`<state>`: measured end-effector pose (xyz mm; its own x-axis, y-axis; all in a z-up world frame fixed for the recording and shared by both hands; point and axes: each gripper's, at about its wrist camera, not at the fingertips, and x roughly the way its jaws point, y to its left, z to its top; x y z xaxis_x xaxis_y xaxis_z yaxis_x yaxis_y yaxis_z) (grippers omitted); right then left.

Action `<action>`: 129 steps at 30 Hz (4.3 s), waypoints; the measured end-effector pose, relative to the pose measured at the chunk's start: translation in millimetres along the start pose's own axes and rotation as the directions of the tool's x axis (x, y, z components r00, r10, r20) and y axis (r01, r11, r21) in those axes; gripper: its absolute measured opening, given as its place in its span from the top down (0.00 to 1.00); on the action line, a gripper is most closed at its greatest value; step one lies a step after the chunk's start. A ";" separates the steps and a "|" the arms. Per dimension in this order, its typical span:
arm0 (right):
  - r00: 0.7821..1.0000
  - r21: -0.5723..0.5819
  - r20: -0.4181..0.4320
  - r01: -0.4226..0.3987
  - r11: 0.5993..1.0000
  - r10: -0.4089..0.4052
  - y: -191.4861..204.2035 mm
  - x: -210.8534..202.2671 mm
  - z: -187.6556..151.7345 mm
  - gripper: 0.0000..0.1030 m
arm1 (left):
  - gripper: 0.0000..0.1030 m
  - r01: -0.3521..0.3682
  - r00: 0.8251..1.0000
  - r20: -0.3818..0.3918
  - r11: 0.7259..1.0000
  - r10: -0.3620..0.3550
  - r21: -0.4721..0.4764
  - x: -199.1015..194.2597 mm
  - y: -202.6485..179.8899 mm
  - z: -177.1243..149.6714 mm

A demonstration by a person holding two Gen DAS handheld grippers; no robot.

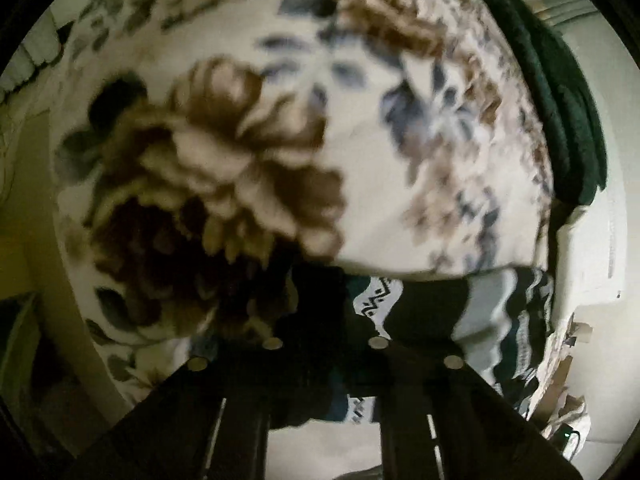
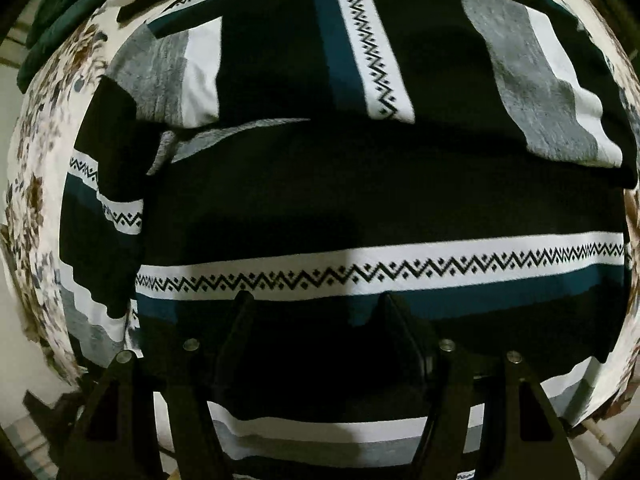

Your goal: Fold small clothes

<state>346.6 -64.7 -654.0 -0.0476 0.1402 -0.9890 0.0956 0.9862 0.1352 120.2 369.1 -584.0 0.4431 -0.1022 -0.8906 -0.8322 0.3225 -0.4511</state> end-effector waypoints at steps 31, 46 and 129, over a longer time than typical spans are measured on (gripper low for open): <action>1.000 -0.004 0.001 -0.013 1.000 0.013 14.1 -2.2 -6.5 0.33 | 0.43 0.331 0.938 0.072 0.810 -0.340 -0.484 28.6 67.9 -23.5; 0.990 0.091 0.080 -0.124 0.988 0.117 -79.5 -38.0 -2.3 0.33 | 0.98 0.150 0.970 0.206 0.986 -0.132 -0.073 -53.0 -54.8 8.8; 0.963 0.358 0.256 -0.007 0.934 -0.090 -276.8 -138.4 144.7 0.32 | 0.00 -0.315 0.949 0.226 0.623 0.220 0.716 84.5 -345.3 -128.4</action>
<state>470.5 -369.8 -563.3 0.1998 0.0234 -0.9796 0.4452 0.8884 0.1120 402.2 128.2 -511.0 0.3126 0.1869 -0.9313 -0.4197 0.9067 0.0411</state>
